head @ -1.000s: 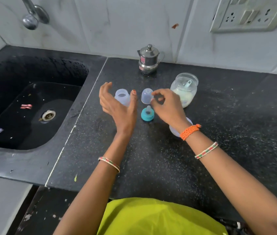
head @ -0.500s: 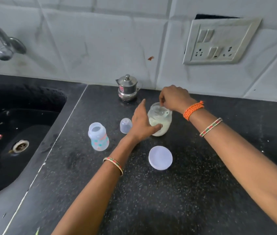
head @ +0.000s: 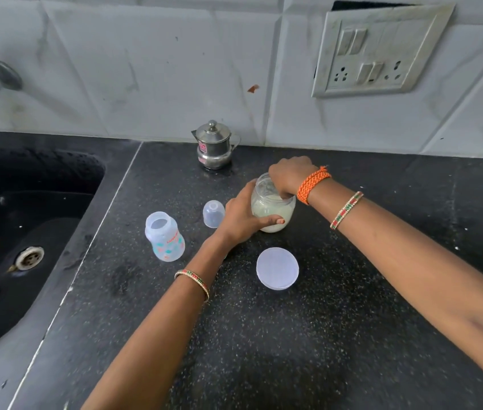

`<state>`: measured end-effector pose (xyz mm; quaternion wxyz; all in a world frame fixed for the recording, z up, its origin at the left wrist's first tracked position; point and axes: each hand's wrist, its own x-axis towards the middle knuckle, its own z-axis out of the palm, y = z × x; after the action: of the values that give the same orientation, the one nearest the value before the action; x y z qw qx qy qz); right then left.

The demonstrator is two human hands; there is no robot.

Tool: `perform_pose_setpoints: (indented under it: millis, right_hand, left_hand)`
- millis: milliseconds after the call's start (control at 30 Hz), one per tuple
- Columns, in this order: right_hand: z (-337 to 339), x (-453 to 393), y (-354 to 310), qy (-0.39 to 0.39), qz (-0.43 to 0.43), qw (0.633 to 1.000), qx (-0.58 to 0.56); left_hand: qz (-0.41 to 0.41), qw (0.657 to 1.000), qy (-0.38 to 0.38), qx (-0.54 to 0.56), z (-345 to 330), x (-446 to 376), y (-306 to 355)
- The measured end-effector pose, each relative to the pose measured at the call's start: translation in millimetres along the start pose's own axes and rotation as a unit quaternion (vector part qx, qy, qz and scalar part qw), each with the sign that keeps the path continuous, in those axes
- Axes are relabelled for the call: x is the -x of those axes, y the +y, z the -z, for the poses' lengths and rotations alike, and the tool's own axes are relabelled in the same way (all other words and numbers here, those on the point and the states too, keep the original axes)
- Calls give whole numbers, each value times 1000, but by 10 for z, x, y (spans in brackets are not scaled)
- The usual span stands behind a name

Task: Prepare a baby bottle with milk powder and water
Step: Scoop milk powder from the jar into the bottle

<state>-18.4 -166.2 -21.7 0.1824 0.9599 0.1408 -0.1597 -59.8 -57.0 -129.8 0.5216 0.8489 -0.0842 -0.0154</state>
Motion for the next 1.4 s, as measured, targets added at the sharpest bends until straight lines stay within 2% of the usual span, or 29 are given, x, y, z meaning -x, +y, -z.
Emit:
perform_pose_setpoints:
  millis: [100,267,500,767,1233,1400]
  right_hand:
    - [6,-32,-11,-32,-10,999,7]
    - [-2,0,-34,-14,-14,1000,-2]
    - [46,85,114,96,-6,986,-140]
    - [-83,186,76,191,-11,963,-187]
    - [-64,232,5,125,2,970,-207]
    - [-40,257,107,161,-17,955,-249]
  left_hand:
    - [3,1000,6,-19,-8,8,-8]
    - [5,999,9,-31,-18,23,-15]
    - [9,998,-13,-60,33,12,29]
    - [18,997,-23,-72,63,5,55]
    - [24,995,-24,-99,66,-24,47]
    - [28,994,-24,-102,59,-41,31]
